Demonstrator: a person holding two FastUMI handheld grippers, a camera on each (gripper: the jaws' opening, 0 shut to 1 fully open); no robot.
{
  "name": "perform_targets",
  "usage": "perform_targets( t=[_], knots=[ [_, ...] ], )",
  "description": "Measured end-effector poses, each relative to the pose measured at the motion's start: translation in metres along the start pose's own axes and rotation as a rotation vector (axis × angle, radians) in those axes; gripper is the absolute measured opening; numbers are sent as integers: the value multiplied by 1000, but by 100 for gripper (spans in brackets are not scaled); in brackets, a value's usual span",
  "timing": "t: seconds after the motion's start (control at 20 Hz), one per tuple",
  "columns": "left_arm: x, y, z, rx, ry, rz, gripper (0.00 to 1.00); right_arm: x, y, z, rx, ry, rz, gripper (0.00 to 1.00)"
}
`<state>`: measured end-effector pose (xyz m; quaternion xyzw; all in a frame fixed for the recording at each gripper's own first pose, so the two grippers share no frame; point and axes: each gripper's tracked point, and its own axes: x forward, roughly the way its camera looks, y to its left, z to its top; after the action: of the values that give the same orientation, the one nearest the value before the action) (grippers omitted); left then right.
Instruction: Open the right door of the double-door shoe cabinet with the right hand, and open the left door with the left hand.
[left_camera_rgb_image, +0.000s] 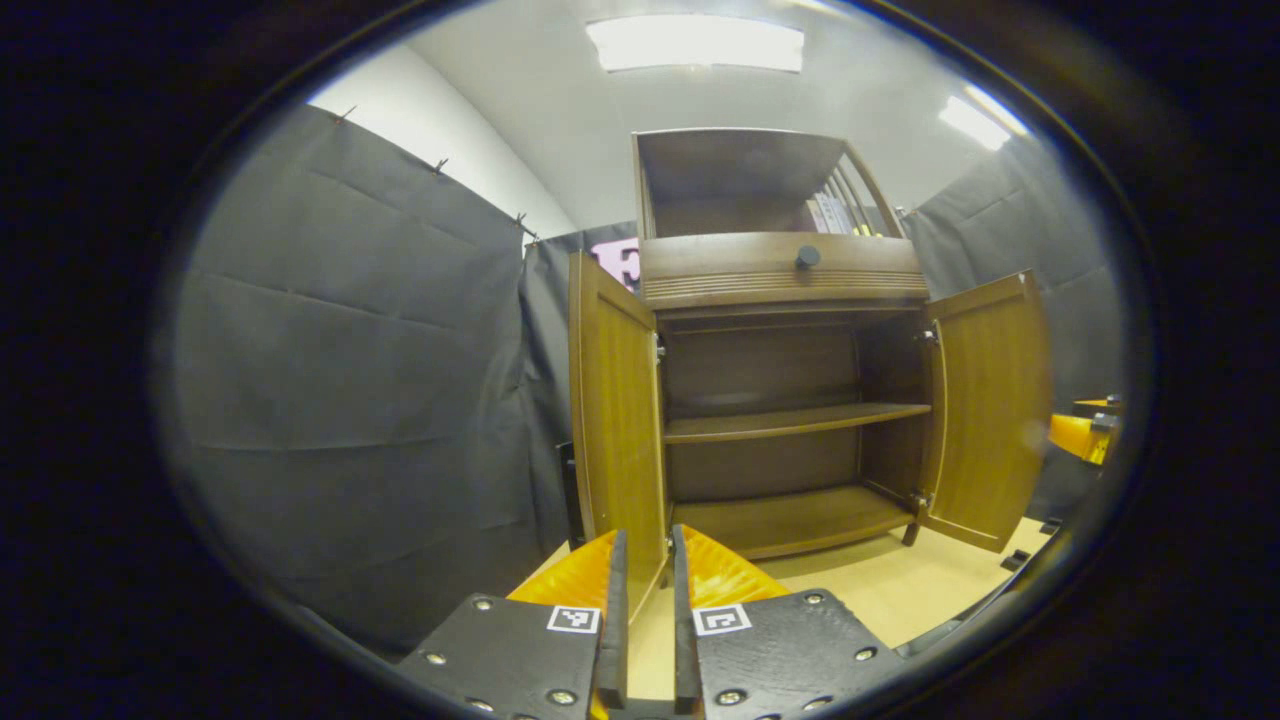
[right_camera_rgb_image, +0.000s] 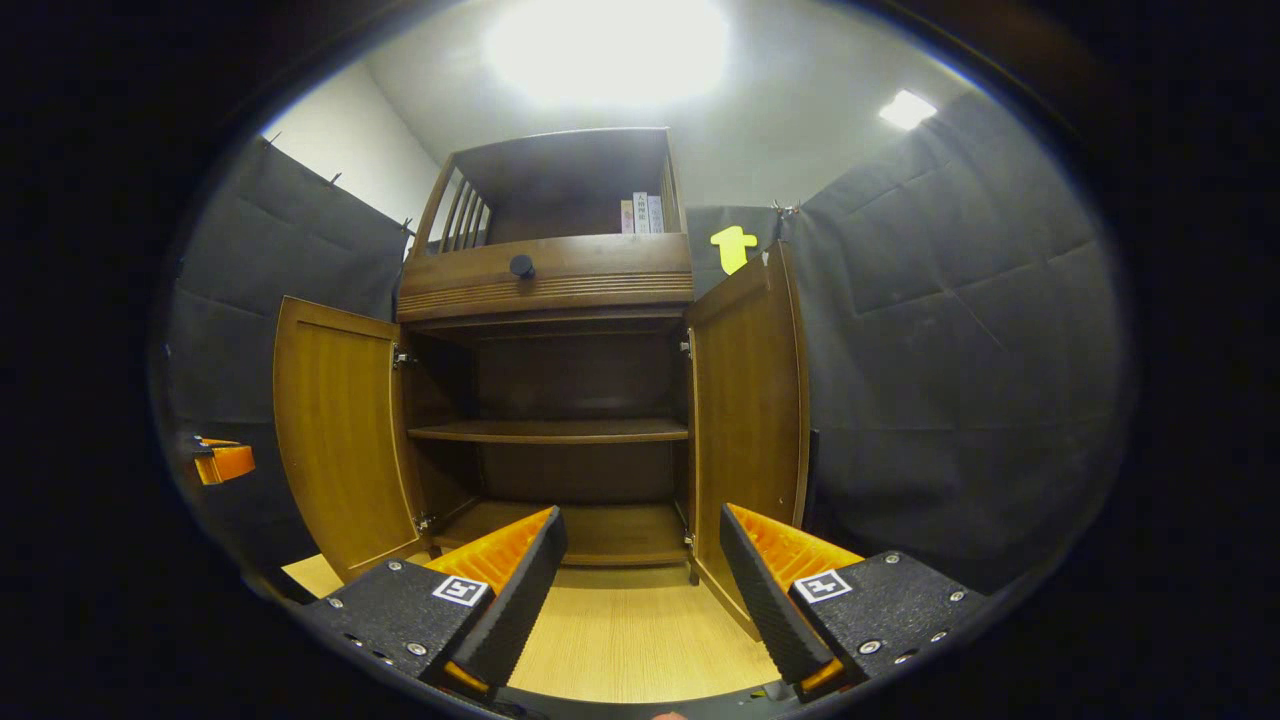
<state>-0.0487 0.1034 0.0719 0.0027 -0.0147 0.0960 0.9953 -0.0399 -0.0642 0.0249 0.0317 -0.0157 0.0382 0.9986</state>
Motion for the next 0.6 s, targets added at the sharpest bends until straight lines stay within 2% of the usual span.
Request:
perform_targets(
  t=[0.1, 0.25, 0.3, 0.55, 0.6],
  knots=[
    [3, -1, -3, 6, 8, -6, 29, -1, 2, 3, 4, -5, -1, 95],
    [2, -4, -1, 16, 2, -16, 61, -1, 6, 4, 1, -6, 8, 95],
    [3, -4, 0, 18, -2, -16, 61, -1, 6, 5, -3, -7, 9, 95],
    [6, -7, 3, 23, -20, -16, 100, 1, 6, 9, -13, -11, 15, 95],
    [7, -7, 3, 24, -20, -13, 100, 2, 6, 12, -9, -14, 13, 95]
  ],
)
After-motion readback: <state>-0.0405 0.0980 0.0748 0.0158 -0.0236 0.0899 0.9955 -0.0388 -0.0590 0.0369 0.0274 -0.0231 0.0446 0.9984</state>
